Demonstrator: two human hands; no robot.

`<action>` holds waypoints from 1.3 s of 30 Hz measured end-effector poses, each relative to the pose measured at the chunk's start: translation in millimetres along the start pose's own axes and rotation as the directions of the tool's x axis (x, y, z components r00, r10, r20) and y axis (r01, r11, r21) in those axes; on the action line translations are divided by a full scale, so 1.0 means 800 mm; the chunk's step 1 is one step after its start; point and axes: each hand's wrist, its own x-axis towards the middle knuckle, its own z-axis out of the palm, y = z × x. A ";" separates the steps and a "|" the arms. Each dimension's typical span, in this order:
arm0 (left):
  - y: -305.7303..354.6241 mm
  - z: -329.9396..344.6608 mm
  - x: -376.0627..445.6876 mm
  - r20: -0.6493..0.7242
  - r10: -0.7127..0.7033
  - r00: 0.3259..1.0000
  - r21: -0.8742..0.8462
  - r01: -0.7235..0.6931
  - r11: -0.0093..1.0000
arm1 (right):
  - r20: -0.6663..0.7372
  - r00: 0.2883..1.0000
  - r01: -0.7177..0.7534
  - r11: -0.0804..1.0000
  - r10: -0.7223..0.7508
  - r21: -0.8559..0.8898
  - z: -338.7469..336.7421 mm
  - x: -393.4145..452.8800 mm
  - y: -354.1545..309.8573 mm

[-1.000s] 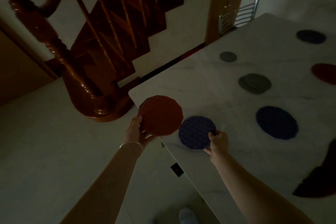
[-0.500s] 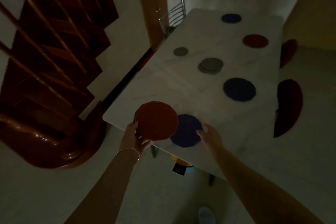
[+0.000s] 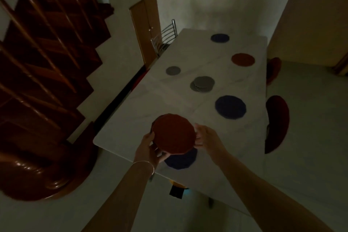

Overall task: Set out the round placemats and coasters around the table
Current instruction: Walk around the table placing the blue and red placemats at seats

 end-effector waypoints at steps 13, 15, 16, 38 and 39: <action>0.114 -0.035 0.052 0.016 0.031 0.999 0.100 -0.033 0.994 | -0.026 0.993 -0.110 0.990 0.113 0.094 0.100 0.071 -0.078; 0.142 -0.056 0.072 0.002 0.020 1.000 0.093 -0.020 0.995 | 0.002 0.993 -0.118 0.992 0.118 0.039 0.129 0.089 -0.087; 0.159 -0.066 0.084 -0.014 0.014 1.000 0.092 -0.012 0.996 | 0.009 0.993 -0.122 0.992 0.122 0.028 0.147 0.098 -0.093; 0.431 -0.081 0.321 0.239 -0.194 0.951 0.397 0.087 0.914 | -0.261 0.926 -0.080 0.819 0.271 0.568 0.324 0.239 -0.147; 0.432 -0.073 0.328 0.241 -0.211 0.947 0.421 0.094 0.902 | -0.269 0.921 -0.067 0.797 0.281 0.601 0.319 0.248 -0.142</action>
